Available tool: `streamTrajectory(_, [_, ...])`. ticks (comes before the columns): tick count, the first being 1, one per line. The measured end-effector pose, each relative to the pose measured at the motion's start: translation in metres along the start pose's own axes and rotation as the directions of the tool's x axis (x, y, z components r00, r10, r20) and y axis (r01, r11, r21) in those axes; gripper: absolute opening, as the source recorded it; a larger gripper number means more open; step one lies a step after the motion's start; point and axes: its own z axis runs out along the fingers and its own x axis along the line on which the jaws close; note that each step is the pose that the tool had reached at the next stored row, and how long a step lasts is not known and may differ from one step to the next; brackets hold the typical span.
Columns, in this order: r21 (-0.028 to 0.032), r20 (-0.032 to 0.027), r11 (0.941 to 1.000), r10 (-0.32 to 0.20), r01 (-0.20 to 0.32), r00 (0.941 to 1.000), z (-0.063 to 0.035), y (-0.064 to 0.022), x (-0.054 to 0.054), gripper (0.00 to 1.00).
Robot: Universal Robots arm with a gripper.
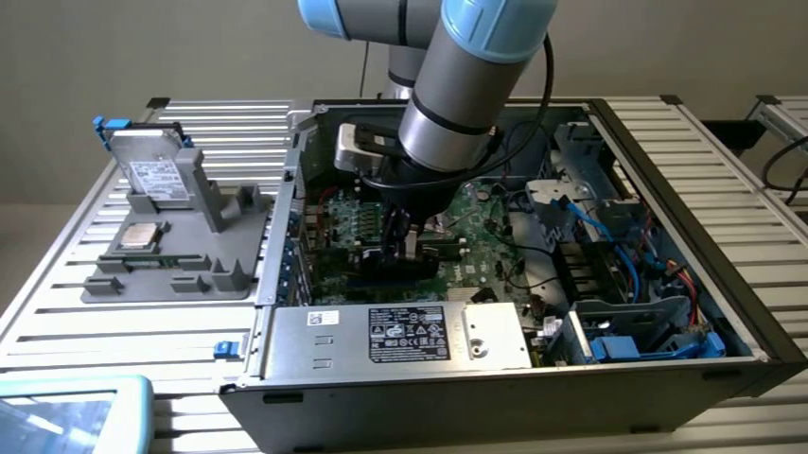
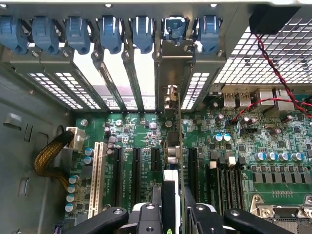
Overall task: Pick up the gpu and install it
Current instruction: 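Insert the gpu into the slot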
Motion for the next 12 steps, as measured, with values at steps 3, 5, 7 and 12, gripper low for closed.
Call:
streamTrajectory(3, [0.0001,0.0001,1.0,0.0,0.0,1.0,0.0006,-0.0001,0.0,0.27])
streamTrajectory(5, [0.0,-0.0001,1.0,0.0,0.0,1.0,0.0007,-0.0001,0.0,0.27])
streamTrajectory(7, [0.0,0.0,1.0,0.0,0.0,1.0,0.0007,-0.0001,0.0,0.27])
streamTrajectory(12, [0.0,0.0001,1.0,0.0,0.0,1.0,0.0014,-0.0003,0.0,0.27])
